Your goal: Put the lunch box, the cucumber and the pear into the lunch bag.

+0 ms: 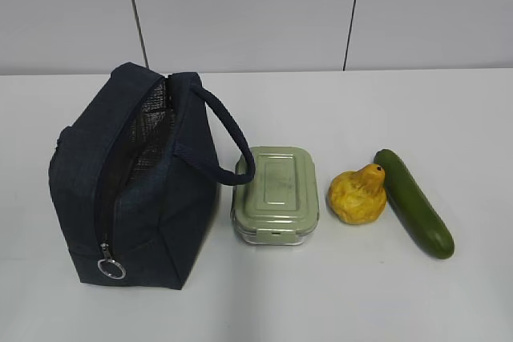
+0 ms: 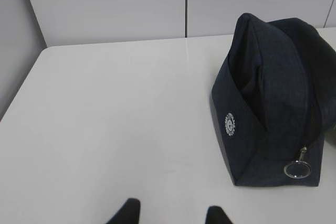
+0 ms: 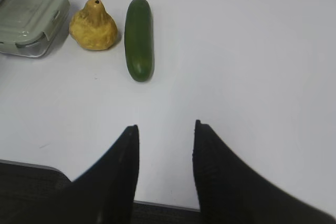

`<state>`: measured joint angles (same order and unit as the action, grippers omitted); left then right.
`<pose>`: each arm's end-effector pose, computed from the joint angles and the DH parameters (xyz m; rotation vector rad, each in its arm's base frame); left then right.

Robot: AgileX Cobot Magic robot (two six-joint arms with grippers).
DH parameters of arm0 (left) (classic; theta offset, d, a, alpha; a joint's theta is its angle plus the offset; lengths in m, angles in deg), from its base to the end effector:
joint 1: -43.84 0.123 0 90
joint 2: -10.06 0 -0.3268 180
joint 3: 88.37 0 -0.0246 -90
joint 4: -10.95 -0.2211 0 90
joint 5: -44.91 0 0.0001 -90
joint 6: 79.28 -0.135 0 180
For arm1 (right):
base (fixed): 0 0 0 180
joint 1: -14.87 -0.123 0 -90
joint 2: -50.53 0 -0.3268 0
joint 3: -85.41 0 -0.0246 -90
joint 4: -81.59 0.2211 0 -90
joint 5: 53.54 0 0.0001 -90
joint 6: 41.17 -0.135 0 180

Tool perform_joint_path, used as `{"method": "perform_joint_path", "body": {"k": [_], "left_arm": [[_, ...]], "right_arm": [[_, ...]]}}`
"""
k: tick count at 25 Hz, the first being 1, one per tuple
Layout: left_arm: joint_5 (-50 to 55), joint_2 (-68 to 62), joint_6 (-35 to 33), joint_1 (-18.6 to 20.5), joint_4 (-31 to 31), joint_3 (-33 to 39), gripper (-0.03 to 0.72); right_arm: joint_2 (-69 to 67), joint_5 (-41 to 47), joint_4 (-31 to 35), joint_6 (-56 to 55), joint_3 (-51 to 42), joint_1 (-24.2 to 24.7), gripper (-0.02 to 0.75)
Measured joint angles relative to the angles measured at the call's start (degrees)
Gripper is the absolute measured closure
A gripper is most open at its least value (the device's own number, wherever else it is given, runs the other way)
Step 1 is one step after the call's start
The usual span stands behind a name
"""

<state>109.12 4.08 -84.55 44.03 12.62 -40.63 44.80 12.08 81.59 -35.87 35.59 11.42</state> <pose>-0.0421 -0.0037 0.2444 0.0944 2.0558 0.0242 -0.0412 -0.0025 0.2310 -0.1613 2.1087 -0.0192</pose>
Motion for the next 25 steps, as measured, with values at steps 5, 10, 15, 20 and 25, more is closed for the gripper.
{"method": "perform_joint_path", "body": {"k": [5,10,15,20,25], "left_arm": [[0.00,0.00,0.00,0.00,0.00,0.00,0.448],[0.00,0.00,0.00,0.00,0.00,0.00,0.448],[0.00,0.00,0.00,0.00,0.00,0.00,0.448],[-0.05,0.00,0.00,0.00,0.00,0.00,0.448],[-0.05,0.00,0.00,0.00,0.00,0.00,0.448]], "right_arm": [[0.00,0.00,0.00,0.00,0.00,0.00,0.454],[0.00,0.00,0.00,0.00,0.00,0.00,0.454],[0.00,0.00,0.00,0.00,0.00,0.00,0.454],[-2.77,-6.64,0.00,-6.50,2.58,0.00,0.454],[-30.75,-13.10,4.59,-7.98,6.52,0.00,0.454]]}}
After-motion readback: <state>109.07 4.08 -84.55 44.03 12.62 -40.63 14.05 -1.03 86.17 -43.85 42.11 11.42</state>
